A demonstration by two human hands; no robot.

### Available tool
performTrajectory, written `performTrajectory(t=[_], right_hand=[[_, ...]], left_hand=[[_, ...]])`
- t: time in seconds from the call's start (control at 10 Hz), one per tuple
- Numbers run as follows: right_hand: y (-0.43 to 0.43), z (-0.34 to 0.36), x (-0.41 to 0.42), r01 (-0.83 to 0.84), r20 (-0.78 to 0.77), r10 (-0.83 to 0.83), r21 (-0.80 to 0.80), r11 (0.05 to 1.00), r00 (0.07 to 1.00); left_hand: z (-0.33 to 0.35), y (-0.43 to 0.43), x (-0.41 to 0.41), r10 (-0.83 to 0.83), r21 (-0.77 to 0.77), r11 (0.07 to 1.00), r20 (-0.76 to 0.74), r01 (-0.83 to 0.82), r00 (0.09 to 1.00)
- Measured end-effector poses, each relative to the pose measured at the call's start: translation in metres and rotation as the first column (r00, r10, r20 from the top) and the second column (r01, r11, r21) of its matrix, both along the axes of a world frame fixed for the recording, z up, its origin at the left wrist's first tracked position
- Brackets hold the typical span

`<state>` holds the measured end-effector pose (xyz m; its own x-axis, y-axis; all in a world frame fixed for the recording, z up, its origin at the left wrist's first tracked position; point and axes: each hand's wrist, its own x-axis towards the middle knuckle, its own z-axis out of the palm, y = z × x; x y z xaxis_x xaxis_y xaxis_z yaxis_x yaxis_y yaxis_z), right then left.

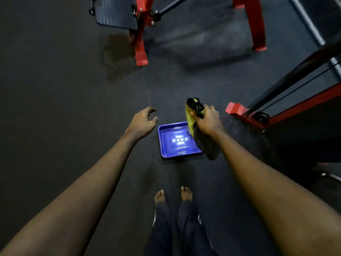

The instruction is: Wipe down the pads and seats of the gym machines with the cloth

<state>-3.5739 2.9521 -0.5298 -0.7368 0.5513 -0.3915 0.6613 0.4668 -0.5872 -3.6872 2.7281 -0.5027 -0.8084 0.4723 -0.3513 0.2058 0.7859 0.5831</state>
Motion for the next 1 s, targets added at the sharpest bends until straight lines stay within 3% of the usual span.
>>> performTrajectory(t=[0.2,0.3,0.5,0.7,0.9,1.0], right_hand=[[0.004,-0.172,-0.038,-0.02,0.077,0.02,-0.005,1.0,0.997],[-0.005,-0.294,-0.057,-0.103,0.109,0.105,-0.022,0.994,0.989],[-0.011,-0.451,-0.073,-0.22,0.185,0.211,0.027,0.975,0.96],[-0.015,-0.557,-0.079,-0.348,0.255,0.316,0.087,0.934,0.914],[-0.027,-0.59,-0.079,-0.488,0.304,0.437,0.113,0.866,0.847],[-0.031,-0.588,-0.076,-0.403,0.266,0.371,0.075,0.912,0.89]], left_hand=[[-0.168,0.021,-0.032,-0.042,-0.02,0.999,0.074,0.043,0.996],[-0.29,0.024,-0.039,-0.055,-0.03,0.998,0.105,0.059,0.993],[-0.444,0.019,-0.051,-0.057,-0.051,0.997,0.144,0.065,0.988],[-0.542,0.004,-0.063,-0.025,-0.084,0.996,0.203,0.043,0.979],[-0.574,-0.003,-0.065,-0.043,-0.079,0.995,0.162,0.056,0.986],[-0.57,-0.007,-0.063,-0.037,-0.083,0.995,0.147,0.05,0.988]])
